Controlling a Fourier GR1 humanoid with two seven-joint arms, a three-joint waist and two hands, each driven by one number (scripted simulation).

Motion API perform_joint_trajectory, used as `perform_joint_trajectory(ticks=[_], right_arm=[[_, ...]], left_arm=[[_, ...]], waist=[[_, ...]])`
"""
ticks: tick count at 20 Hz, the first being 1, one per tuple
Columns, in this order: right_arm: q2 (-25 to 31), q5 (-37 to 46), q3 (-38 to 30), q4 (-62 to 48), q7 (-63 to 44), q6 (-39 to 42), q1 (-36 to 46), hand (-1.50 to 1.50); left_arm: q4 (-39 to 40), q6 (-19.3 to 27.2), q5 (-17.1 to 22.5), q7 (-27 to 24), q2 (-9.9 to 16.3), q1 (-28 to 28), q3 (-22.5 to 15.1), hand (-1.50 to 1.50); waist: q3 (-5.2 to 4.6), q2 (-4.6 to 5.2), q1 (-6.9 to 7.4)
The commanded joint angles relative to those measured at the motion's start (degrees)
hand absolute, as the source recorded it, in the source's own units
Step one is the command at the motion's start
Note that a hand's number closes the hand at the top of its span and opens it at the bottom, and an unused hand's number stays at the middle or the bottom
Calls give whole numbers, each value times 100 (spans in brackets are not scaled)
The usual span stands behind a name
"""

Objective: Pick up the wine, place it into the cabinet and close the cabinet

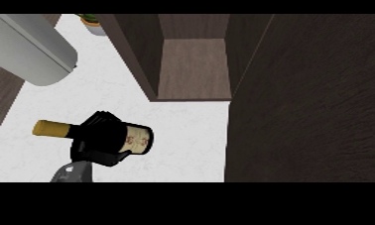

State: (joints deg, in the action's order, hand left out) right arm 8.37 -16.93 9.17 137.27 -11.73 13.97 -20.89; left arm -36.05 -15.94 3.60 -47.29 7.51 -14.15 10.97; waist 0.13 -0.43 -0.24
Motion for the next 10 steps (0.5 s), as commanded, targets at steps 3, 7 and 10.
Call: perform_joint_trajectory(ticks=[3, 7, 10], right_arm=[[155, -312, -202, 804, -272, -19, -309, -150], [241, -610, -476, 931, -293, 54, -413, -150], [113, -344, -170, 876, -320, 17, -360, -150]], left_arm=[[-902, 1279, -538, 114, -287, 373, -375, 150], [-1412, 1474, -493, 994, -398, 277, -464, 150], [-2208, 1835, -653, 1391, -730, 585, -915, 150]], waist=[[-5, 9, 2], [-7, 19, -11], [-8, 16, 10]])
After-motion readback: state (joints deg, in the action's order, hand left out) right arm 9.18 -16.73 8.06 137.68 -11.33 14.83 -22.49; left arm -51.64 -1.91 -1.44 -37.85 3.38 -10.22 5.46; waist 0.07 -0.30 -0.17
